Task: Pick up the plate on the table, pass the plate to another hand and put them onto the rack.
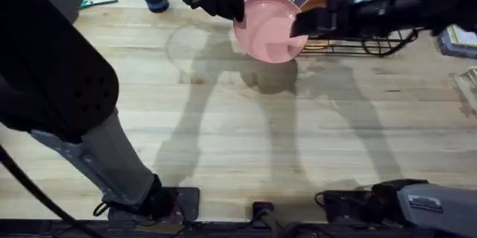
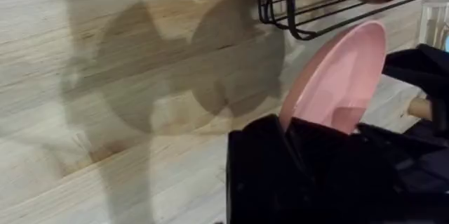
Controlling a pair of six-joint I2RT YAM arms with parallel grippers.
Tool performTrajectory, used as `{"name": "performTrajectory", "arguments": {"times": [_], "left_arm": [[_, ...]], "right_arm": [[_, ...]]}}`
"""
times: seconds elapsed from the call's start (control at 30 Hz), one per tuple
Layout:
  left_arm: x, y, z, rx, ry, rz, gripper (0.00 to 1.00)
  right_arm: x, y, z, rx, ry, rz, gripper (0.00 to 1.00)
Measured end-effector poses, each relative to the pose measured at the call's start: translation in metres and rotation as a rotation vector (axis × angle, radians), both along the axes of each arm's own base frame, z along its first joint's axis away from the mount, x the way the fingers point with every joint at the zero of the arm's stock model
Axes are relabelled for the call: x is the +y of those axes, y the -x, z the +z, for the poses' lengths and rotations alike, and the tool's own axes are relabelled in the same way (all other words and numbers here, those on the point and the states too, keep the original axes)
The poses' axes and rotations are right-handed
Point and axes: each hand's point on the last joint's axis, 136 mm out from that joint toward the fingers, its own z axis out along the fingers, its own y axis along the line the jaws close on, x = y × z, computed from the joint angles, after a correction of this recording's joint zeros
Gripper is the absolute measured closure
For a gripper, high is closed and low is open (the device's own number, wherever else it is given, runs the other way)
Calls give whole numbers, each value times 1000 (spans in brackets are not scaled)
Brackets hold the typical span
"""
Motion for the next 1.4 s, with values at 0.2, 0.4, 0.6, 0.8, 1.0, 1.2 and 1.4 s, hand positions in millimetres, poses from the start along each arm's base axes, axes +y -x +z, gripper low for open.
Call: {"name": "performTrajectory", "arguments": {"times": [0.2, 0.4, 0.6, 0.8, 1.0, 1.2, 1.4], "left_arm": [[0, 0, 0, 0, 0, 0, 958], [0, 0, 0, 0, 0, 0, 958], [0, 0, 0, 0, 0, 0, 958], [0, 0, 0, 0, 0, 0, 958], [0, 0, 0, 0, 0, 0, 958], [2, -1, -1, -2, -8, 5, 958], [2, -1, -1, -2, -8, 4, 923]], "right_arm": [[17, -8, -17, 17, -1, 39, 5], [17, -11, -18, 19, -7, 31, 9], [16, -15, -16, 7, -11, 23, 172], [5, -19, -16, 24, -29, -32, 363], [2, -20, -16, 39, -42, -57, 539], [10, -17, -16, 49, -53, -48, 968], [10, -17, -16, 49, -53, -48, 969]]}}
